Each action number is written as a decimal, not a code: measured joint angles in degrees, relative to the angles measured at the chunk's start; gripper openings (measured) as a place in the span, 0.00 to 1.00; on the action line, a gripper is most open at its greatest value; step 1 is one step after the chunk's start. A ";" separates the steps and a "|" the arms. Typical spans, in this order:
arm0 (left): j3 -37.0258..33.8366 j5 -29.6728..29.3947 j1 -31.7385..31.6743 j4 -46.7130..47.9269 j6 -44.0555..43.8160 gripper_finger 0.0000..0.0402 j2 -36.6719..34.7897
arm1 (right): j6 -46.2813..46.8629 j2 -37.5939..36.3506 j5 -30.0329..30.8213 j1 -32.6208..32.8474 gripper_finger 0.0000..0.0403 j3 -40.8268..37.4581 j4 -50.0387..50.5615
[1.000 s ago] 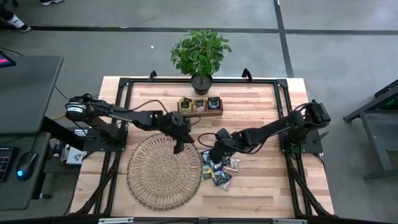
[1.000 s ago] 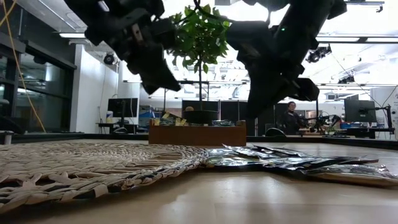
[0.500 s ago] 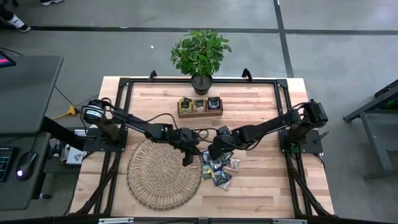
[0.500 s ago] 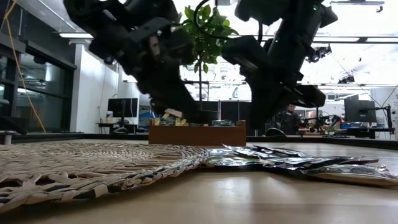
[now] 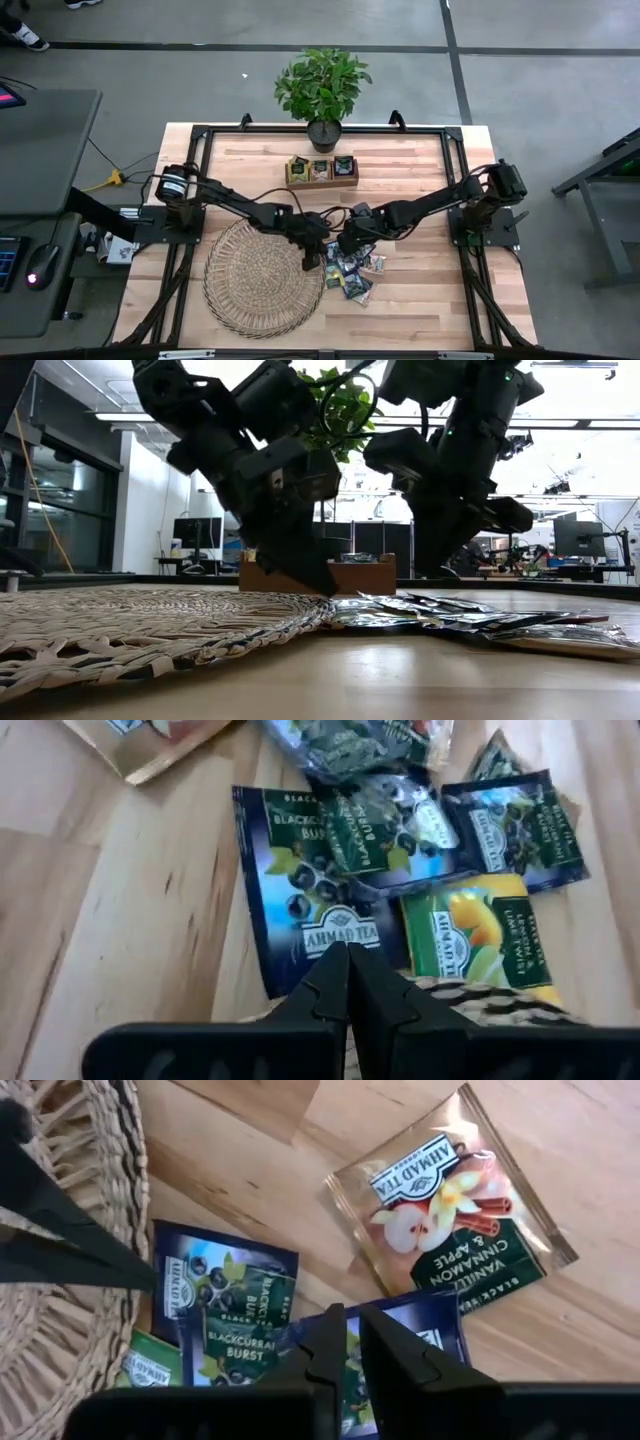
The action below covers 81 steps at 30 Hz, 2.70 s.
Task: Pick & Place Tea
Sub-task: Put the blue tea bag into the right section of the wooden organizer
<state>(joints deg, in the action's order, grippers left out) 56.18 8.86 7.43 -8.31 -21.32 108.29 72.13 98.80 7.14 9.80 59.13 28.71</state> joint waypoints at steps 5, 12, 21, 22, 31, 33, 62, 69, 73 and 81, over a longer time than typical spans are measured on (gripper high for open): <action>0.04 -2.66 0.14 -0.09 -0.19 0.00 1.08 | -0.38 0.02 -0.02 0.04 0.13 0.00 -0.58; 0.25 -4.09 0.10 -2.92 0.00 0.00 3.12 | -0.63 0.02 -0.04 -0.07 0.18 0.02 -1.31; 0.37 -4.71 -0.25 -4.36 -3.39 0.00 5.95 | -1.61 0.00 0.01 -0.04 0.29 0.02 -1.14; 0.35 -4.34 -0.26 -4.41 -3.45 0.00 5.97 | -1.63 0.05 0.05 -0.04 0.31 0.02 -1.21; 0.22 -5.03 -0.27 -4.82 -4.07 0.00 6.14 | -3.12 4.13 -3.43 -0.17 0.50 -0.04 -5.19; 0.20 -5.16 -0.25 -4.82 -4.07 0.00 6.14 | -3.16 5.33 -3.56 -0.17 0.53 -0.04 -6.38; 0.08 -3.74 -0.32 -4.82 -4.07 0.00 6.14 | -6.37 7.80 -5.74 -1.09 0.52 0.20 -3.42; 0.07 -3.62 -0.32 -4.78 -4.07 0.00 6.14 | -6.39 6.89 -6.15 -1.07 0.51 0.08 -1.44; 0.07 -3.47 -0.32 -4.75 -4.07 0.00 6.16 | -6.58 4.32 -4.39 -1.26 0.52 -0.28 -0.63; 0.04 -3.41 -0.32 -4.80 -4.09 0.00 6.16 | -10.01 2.99 -4.79 -3.37 0.52 -0.31 -5.86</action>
<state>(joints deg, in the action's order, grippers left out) 56.23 5.45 7.11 -13.10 -25.41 114.45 62.12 101.80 2.34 6.43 58.83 22.85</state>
